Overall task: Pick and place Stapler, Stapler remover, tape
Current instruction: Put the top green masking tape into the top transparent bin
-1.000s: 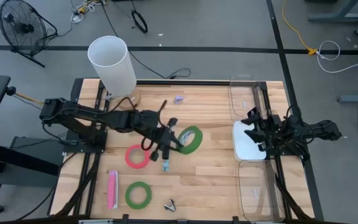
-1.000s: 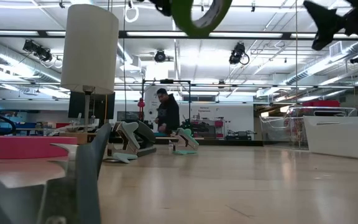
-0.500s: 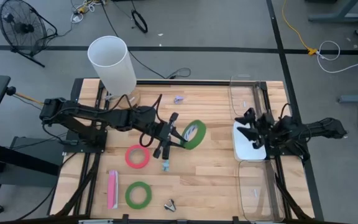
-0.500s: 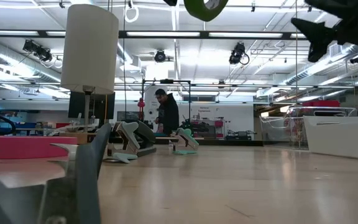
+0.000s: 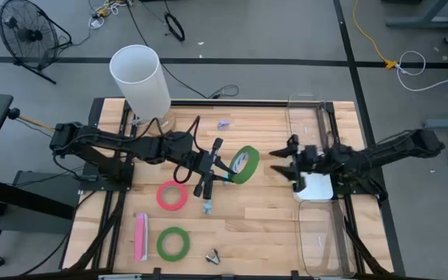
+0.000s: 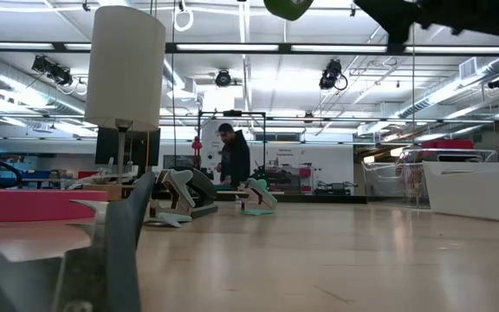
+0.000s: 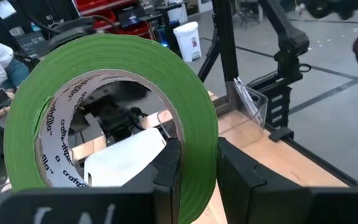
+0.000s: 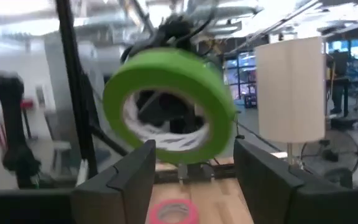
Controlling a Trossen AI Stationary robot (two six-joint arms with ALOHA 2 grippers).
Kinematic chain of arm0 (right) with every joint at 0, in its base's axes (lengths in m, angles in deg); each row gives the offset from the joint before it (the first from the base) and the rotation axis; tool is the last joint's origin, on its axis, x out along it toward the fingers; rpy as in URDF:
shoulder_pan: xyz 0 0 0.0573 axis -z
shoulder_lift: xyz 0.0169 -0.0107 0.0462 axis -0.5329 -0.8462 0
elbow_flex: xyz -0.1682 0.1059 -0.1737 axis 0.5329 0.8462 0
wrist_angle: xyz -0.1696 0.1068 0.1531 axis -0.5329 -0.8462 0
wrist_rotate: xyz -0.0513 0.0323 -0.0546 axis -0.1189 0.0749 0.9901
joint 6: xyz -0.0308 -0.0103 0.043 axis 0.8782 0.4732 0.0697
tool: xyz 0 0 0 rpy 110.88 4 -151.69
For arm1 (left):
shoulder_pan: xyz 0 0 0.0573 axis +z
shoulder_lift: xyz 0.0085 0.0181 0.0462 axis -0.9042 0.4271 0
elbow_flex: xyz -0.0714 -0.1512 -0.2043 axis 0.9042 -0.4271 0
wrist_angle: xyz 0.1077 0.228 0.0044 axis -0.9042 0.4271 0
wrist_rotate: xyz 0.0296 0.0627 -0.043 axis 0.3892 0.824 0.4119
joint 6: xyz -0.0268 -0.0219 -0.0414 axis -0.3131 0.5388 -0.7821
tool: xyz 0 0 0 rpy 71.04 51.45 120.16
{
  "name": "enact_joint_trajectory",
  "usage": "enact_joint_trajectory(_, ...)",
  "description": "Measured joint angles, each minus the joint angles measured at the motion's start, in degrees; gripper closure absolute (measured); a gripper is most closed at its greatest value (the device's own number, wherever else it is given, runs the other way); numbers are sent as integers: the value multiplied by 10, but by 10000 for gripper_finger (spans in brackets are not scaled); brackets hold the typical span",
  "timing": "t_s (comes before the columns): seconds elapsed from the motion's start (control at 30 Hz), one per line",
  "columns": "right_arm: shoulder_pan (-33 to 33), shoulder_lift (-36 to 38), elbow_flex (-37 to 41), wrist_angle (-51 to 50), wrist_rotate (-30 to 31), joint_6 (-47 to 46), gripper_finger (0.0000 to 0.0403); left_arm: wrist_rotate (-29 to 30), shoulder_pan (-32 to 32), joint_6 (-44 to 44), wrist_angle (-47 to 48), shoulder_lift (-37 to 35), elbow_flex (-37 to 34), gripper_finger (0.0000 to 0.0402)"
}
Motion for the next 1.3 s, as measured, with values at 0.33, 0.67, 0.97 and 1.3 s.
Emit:
enact_joint_trajectory(0.33, -1, -119, -124, -61, 59, 55, 144, 13, 0, 0, -17, 0, 0, 326)
enact_joint_trajectory(0.67, 6, -138, -147, -52, 105, 82, 111, 16, 0, 2, -25, -2, 0, 326)
enact_joint_trajectory(0.97, 7, -133, -148, -29, 149, 94, 119, 2, -1, 0, -26, -1, 0, 326)
enact_joint_trajectory(1.3, 7, -159, -148, 30, 133, 63, 136, 2, -1, 1, -28, -1, 0, 326)
